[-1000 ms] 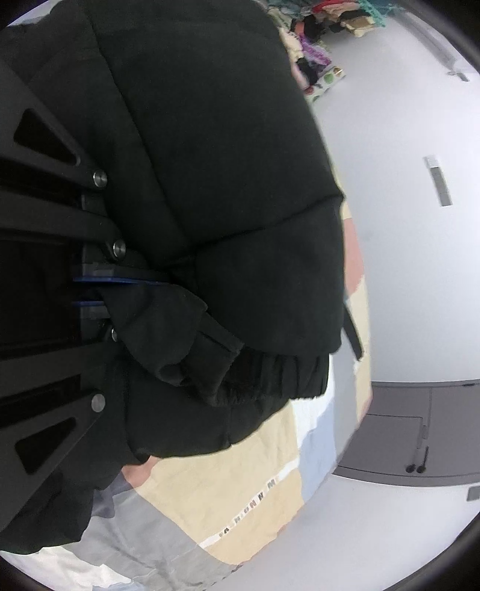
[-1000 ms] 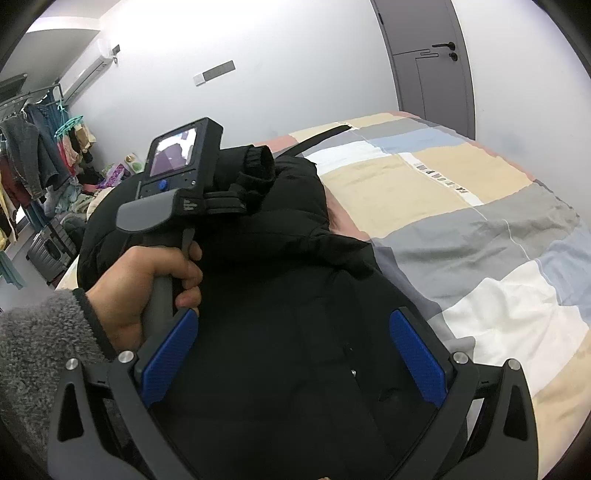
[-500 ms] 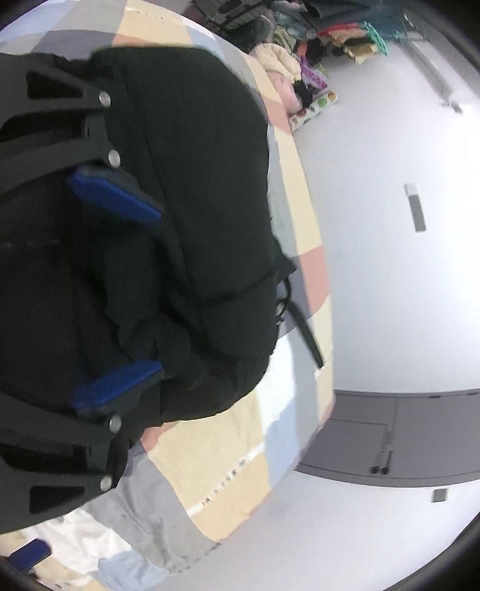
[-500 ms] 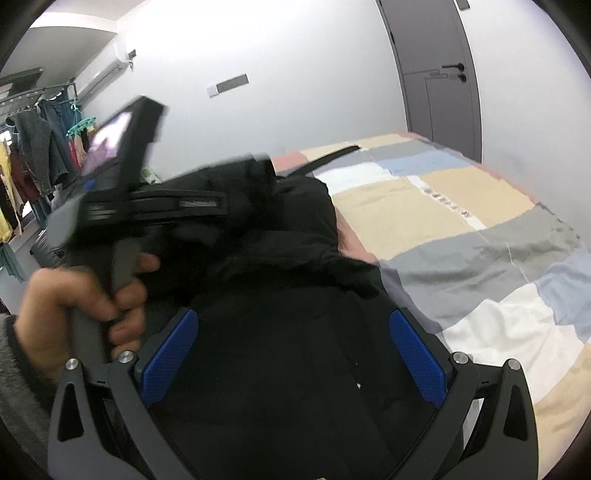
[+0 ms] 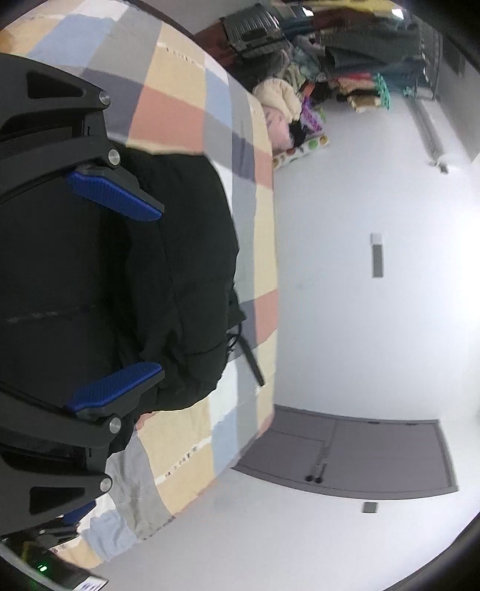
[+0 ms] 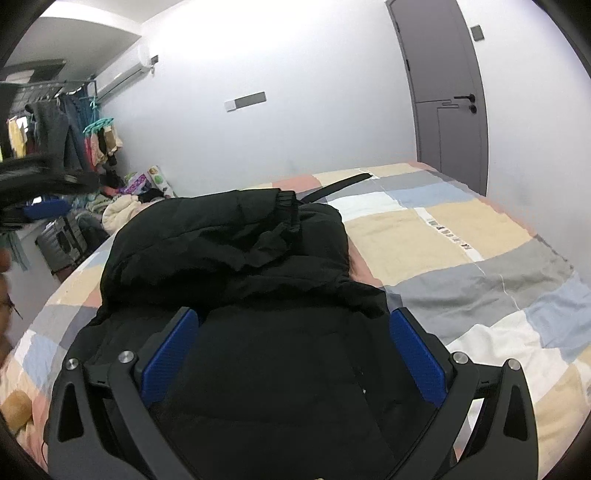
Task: Fold large clothes
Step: 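Release the sleeve with the left gripper and withdraw both grippers, then grasp the black jacket's hem with the left gripper while the right gripper grasps it too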
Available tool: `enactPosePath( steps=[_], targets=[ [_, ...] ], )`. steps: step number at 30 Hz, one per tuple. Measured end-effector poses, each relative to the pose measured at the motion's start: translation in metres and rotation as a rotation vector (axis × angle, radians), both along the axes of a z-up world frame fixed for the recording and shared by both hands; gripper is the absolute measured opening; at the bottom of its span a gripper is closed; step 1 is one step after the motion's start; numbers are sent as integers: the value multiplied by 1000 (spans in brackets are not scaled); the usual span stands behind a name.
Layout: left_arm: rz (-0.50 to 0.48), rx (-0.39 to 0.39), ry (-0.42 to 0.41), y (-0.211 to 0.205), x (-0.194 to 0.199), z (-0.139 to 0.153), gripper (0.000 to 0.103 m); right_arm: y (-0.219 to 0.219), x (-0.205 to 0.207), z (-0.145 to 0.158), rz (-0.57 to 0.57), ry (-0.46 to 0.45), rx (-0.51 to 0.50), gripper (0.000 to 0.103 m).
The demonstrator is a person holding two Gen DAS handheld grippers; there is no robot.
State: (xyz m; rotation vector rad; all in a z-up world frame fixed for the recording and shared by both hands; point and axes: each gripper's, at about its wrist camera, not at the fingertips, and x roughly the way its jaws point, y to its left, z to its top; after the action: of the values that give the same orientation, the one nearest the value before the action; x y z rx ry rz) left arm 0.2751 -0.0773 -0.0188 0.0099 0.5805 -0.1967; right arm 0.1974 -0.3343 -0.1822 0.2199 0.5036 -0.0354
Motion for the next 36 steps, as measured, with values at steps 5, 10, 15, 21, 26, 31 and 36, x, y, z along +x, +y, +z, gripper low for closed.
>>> enactPosePath(
  steps=[5, 10, 15, 21, 26, 31, 36],
  targets=[
    [29, -46, -38, 41, -43, 16, 79, 13, -7, 6, 45, -3, -26, 103],
    [51, -22, -69, 70, -76, 10, 79, 20, -17, 11, 66, -9, -24, 103],
    [88, -8, -68, 103, -104, -16, 79, 32, -29, 16, 77, -40, -46, 103],
    [112, -52, -17, 135, -119, -53, 79, 46, -32, 19, 85, -50, -79, 103],
    [105, -102, 26, 158, -117, -77, 79, 52, -37, 23, 87, -40, -73, 103],
    [106, -133, 114, 173, -101, -97, 79, 47, -36, 27, 91, 1, -30, 103],
    [134, -187, 250, 201, -85, -123, 79, 26, -33, 34, 99, 55, 66, 103]
  ],
)
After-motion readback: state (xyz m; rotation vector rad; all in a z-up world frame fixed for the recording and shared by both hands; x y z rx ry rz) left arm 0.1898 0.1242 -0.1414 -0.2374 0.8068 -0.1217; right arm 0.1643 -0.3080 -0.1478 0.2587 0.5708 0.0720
